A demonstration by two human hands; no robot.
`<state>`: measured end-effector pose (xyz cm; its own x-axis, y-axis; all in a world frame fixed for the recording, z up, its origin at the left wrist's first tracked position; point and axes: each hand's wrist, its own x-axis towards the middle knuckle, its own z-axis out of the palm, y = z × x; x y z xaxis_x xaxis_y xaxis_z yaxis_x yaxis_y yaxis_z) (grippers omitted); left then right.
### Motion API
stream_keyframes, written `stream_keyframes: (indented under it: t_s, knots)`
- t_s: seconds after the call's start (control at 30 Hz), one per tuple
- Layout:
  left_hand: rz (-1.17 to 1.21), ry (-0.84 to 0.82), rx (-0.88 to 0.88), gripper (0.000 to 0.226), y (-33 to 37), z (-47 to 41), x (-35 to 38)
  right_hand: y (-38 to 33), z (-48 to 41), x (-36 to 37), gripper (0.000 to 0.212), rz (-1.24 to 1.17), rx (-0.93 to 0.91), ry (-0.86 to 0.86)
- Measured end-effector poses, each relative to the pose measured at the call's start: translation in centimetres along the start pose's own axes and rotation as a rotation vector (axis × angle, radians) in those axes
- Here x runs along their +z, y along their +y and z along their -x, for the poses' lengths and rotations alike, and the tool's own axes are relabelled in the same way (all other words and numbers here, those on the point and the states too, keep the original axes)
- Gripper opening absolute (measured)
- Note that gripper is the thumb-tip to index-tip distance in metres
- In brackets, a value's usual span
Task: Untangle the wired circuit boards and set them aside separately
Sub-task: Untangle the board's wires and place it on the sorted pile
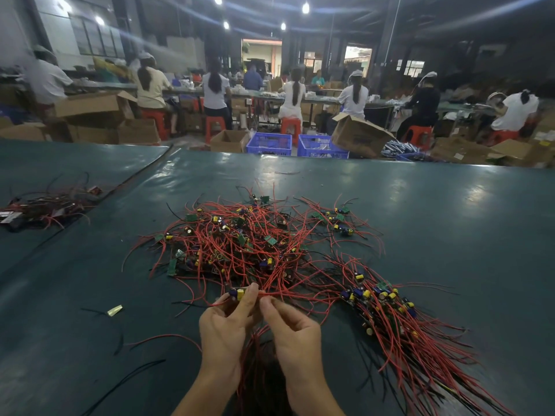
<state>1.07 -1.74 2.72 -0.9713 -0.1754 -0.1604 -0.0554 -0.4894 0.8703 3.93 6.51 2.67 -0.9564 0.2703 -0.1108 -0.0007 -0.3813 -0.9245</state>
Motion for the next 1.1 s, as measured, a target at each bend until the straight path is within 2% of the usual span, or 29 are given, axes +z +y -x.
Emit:
stream_keyframes:
  t_s: [0.07, 0.23, 0.33, 0.43, 0.47, 0.57, 0.63, 0.77, 0.83, 1.0, 1.1]
  knots:
    - [-0.047, -0.002, 0.017, 0.019, -0.1, 0.1, 0.0, 0.6, 0.0, 0.2, 0.018, -0.055, 0.046, 0.050]
    - [-0.204, -0.052, 0.082, 0.011, -0.4, 0.3, -0.2, 1.1, -0.4, 0.3, 0.005, -0.223, 0.170, 0.174]
    - [-0.247, -0.046, 0.118, 0.009, -0.6, 0.3, -0.3, 1.1, -0.5, 0.2, 0.008, -0.345, 0.256, 0.162]
    - [-0.277, -0.061, 0.145, 0.005, -1.0, 0.4, -0.2, 0.5, -0.6, 0.2, 0.023, -0.448, 0.367, 0.101]
    - [-0.282, -0.049, 0.157, 0.005, -1.1, 0.3, -0.2, 0.3, -0.8, 0.0, 0.019, -0.472, 0.382, 0.116]
    - [-0.200, -0.021, 0.165, 0.009, -0.9, -0.1, -0.3, -0.4, -2.1, -1.6, 0.005, -0.502, 0.349, 0.231]
    - [-0.119, -0.027, 0.143, 0.014, -0.6, -0.3, -0.4, -0.9, -2.6, -2.5, 0.008, -0.499, 0.296, 0.235]
    - [-0.037, -0.034, 0.084, 0.014, 0.1, -0.4, -0.5, -1.0, -2.4, -2.6, 0.014, -0.291, 0.186, 0.245]
    - [0.025, -0.034, 0.032, 0.015, 0.6, -0.7, -0.7, -1.0, -2.2, -2.2, 0.015, -0.298, 0.229, 0.227]
    - [0.148, -0.063, -0.107, 0.010, 1.0, -0.9, -0.8, -1.7, -1.8, -2.5, 0.018, -0.609, 0.404, 0.068]
    - [0.190, -0.083, -0.157, 0.009, 1.1, -0.9, -1.1, -1.7, -1.5, -2.6, 0.025, -0.657, 0.439, 0.048]
